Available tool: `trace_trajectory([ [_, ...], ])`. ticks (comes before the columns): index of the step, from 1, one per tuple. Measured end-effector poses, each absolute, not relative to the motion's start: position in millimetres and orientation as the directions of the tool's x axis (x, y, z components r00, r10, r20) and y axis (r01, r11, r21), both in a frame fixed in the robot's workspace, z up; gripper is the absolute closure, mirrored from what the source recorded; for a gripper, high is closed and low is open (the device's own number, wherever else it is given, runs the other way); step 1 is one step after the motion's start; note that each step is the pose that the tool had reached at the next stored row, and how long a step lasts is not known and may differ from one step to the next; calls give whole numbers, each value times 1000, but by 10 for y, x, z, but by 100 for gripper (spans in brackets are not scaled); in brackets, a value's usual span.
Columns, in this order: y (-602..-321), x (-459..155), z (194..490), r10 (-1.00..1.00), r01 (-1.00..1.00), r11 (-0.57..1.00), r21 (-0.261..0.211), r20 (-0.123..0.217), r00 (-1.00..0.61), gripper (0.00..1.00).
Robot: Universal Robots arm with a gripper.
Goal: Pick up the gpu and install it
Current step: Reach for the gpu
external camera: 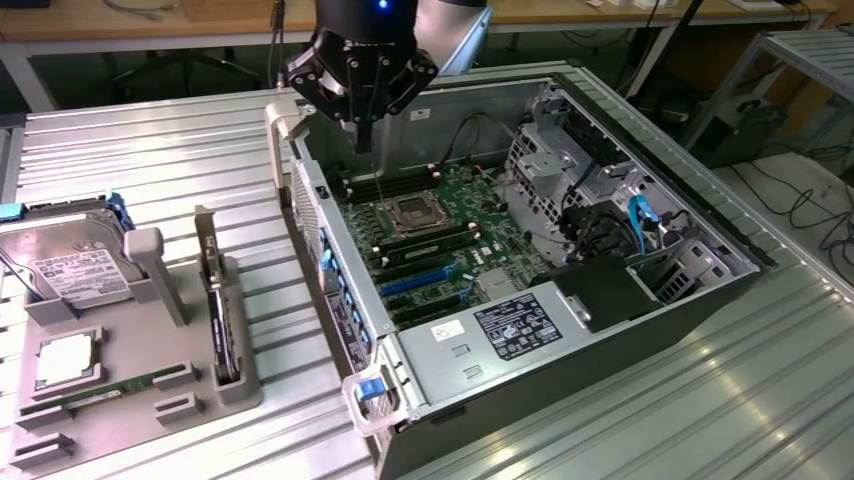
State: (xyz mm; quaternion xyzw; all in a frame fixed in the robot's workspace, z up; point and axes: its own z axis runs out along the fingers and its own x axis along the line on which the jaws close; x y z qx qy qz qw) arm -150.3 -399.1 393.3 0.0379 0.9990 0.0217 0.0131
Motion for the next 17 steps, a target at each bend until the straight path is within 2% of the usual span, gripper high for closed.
trace_trajectory([
  [17,-3991,-1546,3933,76,75,996,44,-24,-997,89],
])
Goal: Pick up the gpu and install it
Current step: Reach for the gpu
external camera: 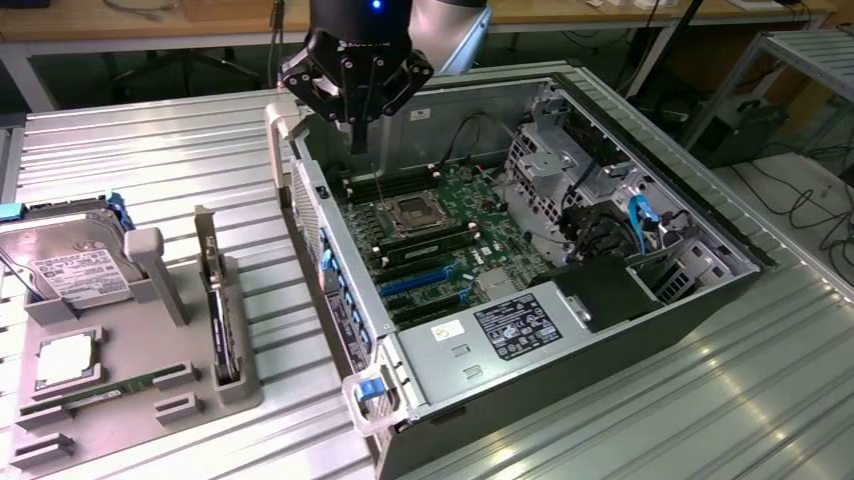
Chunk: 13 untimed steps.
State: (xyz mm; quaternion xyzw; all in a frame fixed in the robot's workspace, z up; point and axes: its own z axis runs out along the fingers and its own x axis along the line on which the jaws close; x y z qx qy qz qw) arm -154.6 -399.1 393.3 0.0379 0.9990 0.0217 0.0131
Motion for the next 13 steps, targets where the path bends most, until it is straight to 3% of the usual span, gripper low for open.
trace_trajectory([
  [13,-3991,-1585,3933,76,75,996,44,-24,-997,89],
])
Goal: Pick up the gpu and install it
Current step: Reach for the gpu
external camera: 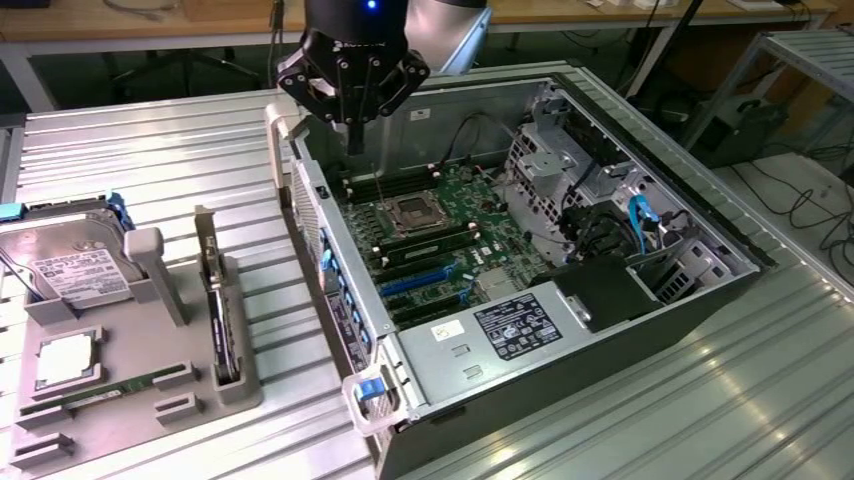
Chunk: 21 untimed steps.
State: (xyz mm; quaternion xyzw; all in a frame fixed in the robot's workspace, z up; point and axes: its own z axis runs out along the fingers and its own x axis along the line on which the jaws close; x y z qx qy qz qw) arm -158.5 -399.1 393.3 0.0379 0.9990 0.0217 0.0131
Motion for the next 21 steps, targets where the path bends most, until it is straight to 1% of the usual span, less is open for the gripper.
trace_trajectory([
  [21,-3996,-1749,3933,76,75,996,44,-24,-997,89],
])
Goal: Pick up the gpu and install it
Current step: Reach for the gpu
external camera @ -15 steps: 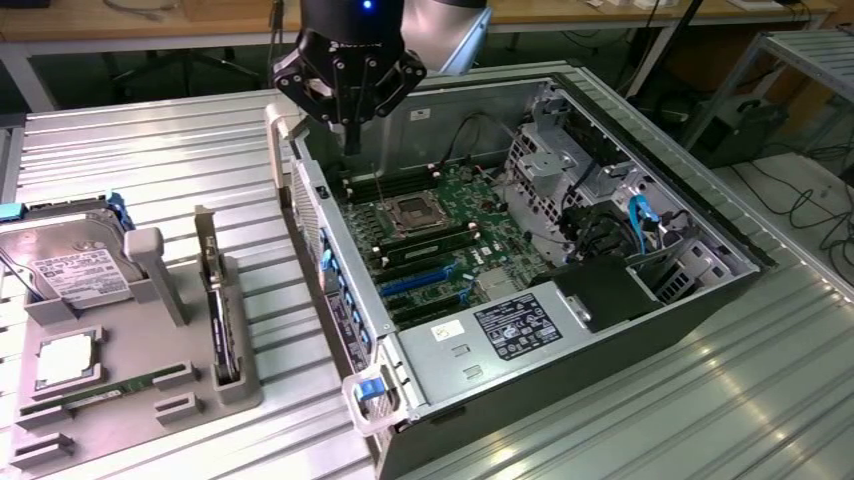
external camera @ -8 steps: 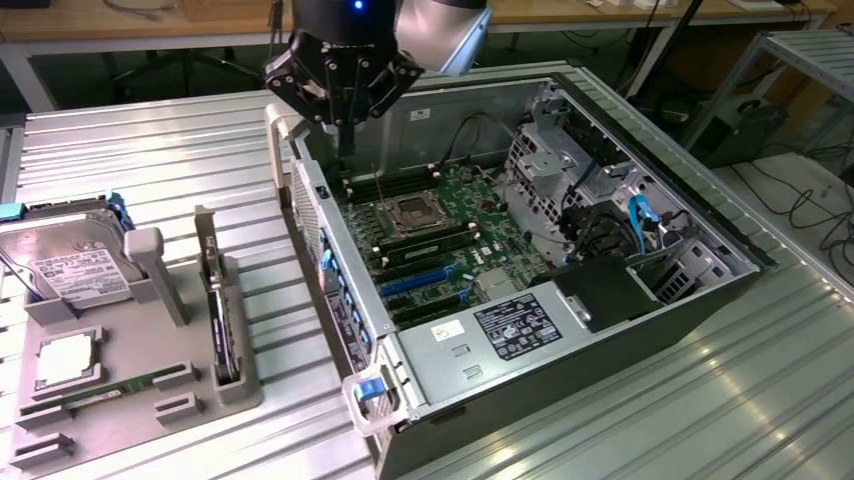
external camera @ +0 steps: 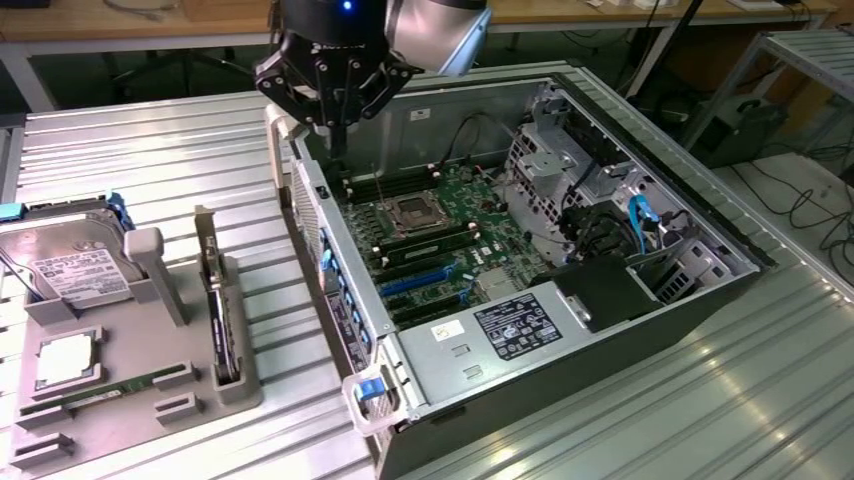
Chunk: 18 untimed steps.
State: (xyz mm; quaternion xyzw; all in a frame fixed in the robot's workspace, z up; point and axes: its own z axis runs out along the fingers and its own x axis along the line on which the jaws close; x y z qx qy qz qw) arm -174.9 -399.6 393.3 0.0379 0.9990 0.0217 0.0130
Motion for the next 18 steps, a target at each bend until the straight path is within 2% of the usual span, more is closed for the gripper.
trace_trajectory([
  [18,-4004,-1866,3933,76,75,996,44,-24,-997,89],
])
